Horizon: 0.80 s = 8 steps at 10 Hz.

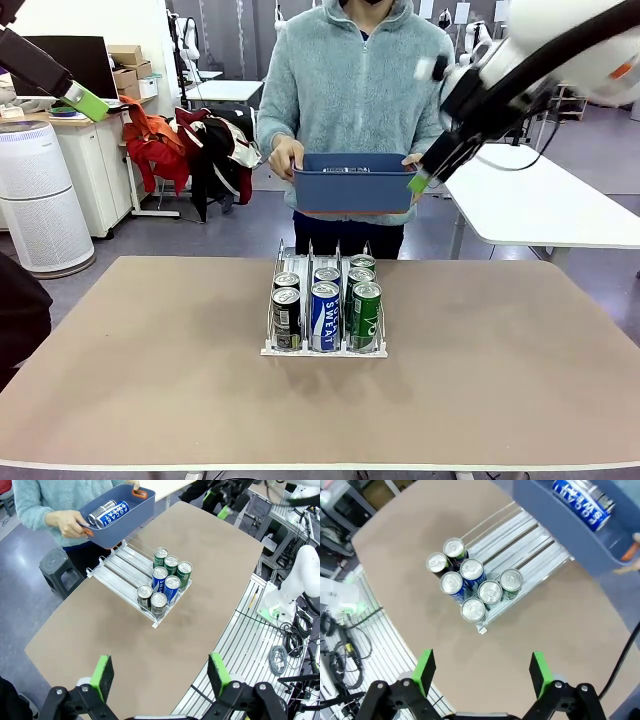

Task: Fill the beverage cans into the dispenser.
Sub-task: Pick up the Pepsi coke handed by the human.

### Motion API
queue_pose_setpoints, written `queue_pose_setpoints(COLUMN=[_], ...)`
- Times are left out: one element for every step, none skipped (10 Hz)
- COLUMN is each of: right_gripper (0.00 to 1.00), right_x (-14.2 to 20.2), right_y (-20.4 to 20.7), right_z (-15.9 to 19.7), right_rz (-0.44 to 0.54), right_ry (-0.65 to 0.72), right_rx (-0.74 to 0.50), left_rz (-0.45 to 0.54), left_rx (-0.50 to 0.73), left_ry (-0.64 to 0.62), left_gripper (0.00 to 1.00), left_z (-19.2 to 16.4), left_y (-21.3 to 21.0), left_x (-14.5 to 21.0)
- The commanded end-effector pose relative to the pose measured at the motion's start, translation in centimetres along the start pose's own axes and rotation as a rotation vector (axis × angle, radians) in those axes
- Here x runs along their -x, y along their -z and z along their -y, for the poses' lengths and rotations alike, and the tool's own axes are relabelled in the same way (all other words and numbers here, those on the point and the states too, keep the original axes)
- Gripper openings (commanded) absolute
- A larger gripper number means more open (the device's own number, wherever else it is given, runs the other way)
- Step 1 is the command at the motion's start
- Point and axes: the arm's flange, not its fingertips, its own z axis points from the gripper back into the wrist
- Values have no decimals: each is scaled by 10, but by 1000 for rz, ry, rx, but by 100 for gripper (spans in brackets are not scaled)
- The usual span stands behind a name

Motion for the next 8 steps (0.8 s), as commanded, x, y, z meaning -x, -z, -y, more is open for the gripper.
queue_pose_setpoints(right_gripper=[100, 100, 100, 100, 100, 100, 100, 100], right_x=[2, 8, 14, 22, 34, 43, 50, 57], right_y=[-43, -62, -82, -102, -120, -135, -146, -152], right_z=[9, 5, 4, 2, -3, -3, 2, 7], right_rz=[28, 55, 68, 86, 109, 119, 132, 147], right_ry=[44, 56, 48, 66, 82, 99, 120, 137], right_rx=[-6, 31, 49, 75, 88, 115, 139, 151], left_rz=[-1, -1, -1, -1, -1, -1, -1, -1], left_rx=[2, 2, 2, 2, 2, 2, 2, 2], left_ry=[-7, -7, -7, -7, -7, -7, -7, -7], left_gripper=[100, 100, 100, 100, 100, 100, 100, 100], left_z=[-1, -1, -1, -1, -1, -1, -1, -1], left_y=[1, 1, 1, 1, 1, 1, 1, 1], left_x=[0, 0, 0, 0, 0, 0, 0, 0])
